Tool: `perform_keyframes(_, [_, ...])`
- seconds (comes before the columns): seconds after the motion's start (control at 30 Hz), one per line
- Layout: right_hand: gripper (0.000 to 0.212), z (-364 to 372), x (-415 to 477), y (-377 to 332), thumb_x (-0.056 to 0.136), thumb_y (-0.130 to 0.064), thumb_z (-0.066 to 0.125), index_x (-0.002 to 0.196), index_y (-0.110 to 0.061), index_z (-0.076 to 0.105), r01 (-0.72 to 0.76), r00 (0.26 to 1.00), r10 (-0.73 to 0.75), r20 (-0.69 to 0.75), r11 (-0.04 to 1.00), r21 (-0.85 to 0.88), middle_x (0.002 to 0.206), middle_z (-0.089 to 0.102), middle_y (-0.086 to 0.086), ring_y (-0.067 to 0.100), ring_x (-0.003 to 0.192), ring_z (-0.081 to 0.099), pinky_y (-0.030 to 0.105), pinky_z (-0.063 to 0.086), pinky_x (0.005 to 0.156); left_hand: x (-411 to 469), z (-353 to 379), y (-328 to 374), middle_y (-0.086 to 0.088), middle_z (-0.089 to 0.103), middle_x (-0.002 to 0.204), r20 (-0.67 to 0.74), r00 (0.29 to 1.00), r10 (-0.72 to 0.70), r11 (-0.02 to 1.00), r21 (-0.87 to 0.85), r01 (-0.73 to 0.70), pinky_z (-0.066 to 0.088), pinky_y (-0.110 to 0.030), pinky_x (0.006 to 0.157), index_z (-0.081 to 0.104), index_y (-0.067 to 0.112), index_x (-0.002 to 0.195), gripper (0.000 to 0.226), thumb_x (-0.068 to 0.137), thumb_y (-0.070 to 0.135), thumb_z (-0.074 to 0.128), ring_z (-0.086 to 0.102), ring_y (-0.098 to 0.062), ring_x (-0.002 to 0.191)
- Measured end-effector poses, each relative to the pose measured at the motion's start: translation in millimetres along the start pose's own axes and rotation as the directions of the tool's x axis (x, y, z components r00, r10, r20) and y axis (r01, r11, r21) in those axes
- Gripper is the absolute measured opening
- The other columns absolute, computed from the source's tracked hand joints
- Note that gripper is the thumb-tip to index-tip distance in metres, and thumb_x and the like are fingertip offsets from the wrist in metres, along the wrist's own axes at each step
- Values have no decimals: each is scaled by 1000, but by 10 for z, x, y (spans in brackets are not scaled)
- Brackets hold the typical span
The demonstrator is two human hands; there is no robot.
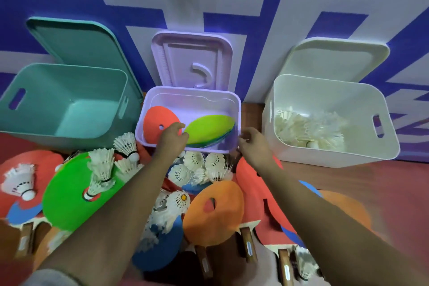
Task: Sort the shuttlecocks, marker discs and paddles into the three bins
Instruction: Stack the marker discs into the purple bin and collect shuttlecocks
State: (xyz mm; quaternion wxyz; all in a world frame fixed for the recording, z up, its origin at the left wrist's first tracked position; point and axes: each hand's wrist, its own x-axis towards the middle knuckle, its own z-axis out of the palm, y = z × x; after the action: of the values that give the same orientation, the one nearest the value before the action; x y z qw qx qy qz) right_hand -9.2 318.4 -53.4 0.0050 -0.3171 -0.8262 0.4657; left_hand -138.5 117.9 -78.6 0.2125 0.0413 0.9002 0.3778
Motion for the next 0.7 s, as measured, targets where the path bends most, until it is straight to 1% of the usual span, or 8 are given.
perform_keyframes(0.13, [20, -87, -494, 246, 88, -10, 61, 107, -6, 64, 59, 998, -59, -14, 998, 3, 90, 65, 0, 15, 84, 60, 20, 38, 71, -621, -23, 15, -7, 64, 101, -163, 970, 181, 982, -24, -188, 49, -34, 78, 64, 12, 102, 18, 90, 7, 52, 62, -22, 89])
perform_keyframes(0.2, [19, -50, -716, 437, 87, -8, 62, 106, -7, 64, 56, 998, -56, 41, 998, -11, 94, 66, 2, 17, 85, 62, 20, 40, 71, -1012, 71, -46, -2, 61, 95, -124, 963, 239, 970, -19, -243, 47, -32, 73, 62, 13, 97, 13, 92, 6, 52, 59, -17, 84])
perform_keyframes(0.3, [30, 89, -910, 709, 85, -14, 65, 114, -10, 62, 8, 985, 4, 173, 998, -70, 107, 68, 6, 22, 93, 64, 31, 49, 82, -1428, 287, -282, 1, 59, 94, -4, 963, 269, 962, 43, -268, 49, -32, 76, 62, 13, 96, 10, 88, 8, 59, 59, -14, 87])
perform_keyframes(0.37, [39, 183, -964, 806, 84, -14, 67, 123, -9, 60, 24, 971, 4, 240, 993, -115, 115, 65, 9, 26, 106, 61, 32, 46, 92, -1531, 389, -426, 0, 60, 102, 44, 953, 299, 928, 221, -301, 50, -35, 84, 64, 13, 108, 23, 86, 18, 65, 59, -16, 95])
perform_keyframes(0.43, [48, 254, -978, 846, 85, -13, 67, 131, -8, 55, 62, 961, -20, 275, 988, -145, 125, 61, 10, 27, 117, 55, 28, 39, 97, -1534, 454, -455, -2, 63, 111, 103, 937, 333, 822, 455, -342, 45, -35, 92, 61, 13, 122, 36, 88, 25, 63, 58, -21, 104])
perform_keyframes(0.53, [48, 307, -941, 886, 86, -11, 65, 133, -9, 55, 96, 954, -46, 297, 984, -153, 128, 61, 10, 27, 119, 55, 27, 38, 98, -1503, 503, -345, 0, 69, 105, 159, 924, 348, 692, 622, -367, 39, -34, 92, 64, 20, 115, 28, 89, 18, 54, 61, -22, 100])
perform_keyframes(0.6, [42, 294, -901, 911, 85, -6, 62, 126, -9, 60, 96, 961, -53, 270, 985, -145, 120, 65, 11, 28, 112, 59, 27, 40, 92, -1495, 501, -260, 0, 69, 103, 127, 913, 388, 728, 564, -389, 42, -33, 88, 67, 19, 112, 29, 88, 12, 53, 62, -22, 93])
perform_keyframes(0.7, [26, 195, -862, 914, 84, -7, 61, 110, -9, 65, 69, 970, -45, 240, 994, -89, 101, 68, 8, 25, 93, 61, 29, 41, 77, -1500, 377, -134, -6, 63, 100, -21, 917, 398, 864, 344, -367, 49, -36, 77, 65, 12, 108, 25, 87, 6, 53, 60, -25, 90])
